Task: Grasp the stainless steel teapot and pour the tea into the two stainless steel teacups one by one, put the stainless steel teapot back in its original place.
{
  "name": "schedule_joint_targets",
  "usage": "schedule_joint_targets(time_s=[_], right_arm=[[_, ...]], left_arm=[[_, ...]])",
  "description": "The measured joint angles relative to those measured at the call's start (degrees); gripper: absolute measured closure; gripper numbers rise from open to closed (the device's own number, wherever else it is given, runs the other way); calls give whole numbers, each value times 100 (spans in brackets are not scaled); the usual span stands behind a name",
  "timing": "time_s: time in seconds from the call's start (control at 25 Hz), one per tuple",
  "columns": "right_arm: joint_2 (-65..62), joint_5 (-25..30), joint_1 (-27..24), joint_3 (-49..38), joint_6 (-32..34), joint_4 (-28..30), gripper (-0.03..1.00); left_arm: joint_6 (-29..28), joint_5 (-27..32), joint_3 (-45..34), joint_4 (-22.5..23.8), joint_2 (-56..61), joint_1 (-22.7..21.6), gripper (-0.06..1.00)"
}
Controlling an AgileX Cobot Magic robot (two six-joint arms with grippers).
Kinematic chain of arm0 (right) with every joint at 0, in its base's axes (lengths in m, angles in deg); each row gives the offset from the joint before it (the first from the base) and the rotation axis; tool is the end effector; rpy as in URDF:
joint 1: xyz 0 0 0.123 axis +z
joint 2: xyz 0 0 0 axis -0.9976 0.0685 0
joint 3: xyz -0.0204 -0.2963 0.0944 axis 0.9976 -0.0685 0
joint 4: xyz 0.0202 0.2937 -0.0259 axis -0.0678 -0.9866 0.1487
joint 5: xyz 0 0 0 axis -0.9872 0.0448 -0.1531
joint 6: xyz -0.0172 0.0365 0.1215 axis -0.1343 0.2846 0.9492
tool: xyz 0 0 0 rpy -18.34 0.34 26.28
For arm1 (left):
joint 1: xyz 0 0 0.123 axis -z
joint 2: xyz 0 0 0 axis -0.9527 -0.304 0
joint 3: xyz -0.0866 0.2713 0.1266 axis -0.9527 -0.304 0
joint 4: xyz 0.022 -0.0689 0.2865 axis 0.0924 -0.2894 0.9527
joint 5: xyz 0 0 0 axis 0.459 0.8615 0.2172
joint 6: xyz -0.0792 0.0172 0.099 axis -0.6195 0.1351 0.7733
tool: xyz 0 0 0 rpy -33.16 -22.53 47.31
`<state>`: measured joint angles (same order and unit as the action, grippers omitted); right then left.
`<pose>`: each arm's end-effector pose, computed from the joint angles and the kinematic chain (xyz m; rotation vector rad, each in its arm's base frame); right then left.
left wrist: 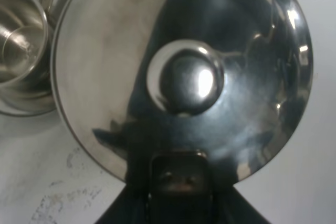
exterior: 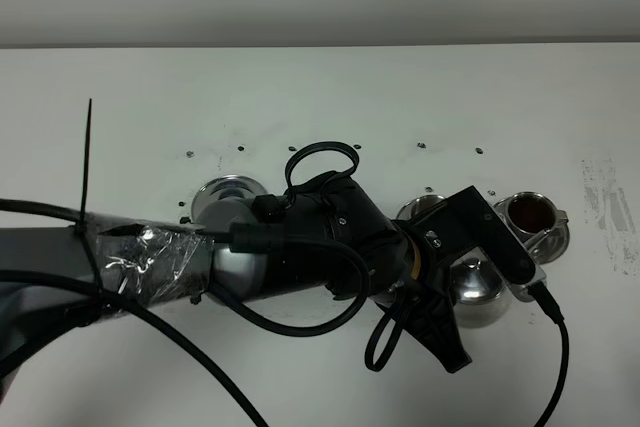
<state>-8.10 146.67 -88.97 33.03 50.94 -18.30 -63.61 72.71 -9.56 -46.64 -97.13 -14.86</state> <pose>0.0405 0.0168 0.2829 -0.1216 2.1077 0.0763 0.2599 -0.4088 0.1311 1.4135 2.1816 -0.3289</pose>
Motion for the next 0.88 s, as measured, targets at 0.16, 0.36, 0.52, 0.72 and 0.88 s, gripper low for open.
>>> schedule_joint_targets(time_s=[0.16,0.36,0.52,0.72,0.88], right_arm=[[0,0,0,0,0,0,54],[0,0,0,0,0,0,54],[0,0,0,0,0,0,54],[0,0,0,0,6,0,54],[0,0,0,0,0,0,54]], left_arm=[[0,-104,0,0,-87,0,75],[0,-301,0,-5,-133,0,75],[18,-424,0,-5,-160,0,75],[120,-449,0,-5,-261,0,75],[158,-459,0,-5,-265,0,75]])
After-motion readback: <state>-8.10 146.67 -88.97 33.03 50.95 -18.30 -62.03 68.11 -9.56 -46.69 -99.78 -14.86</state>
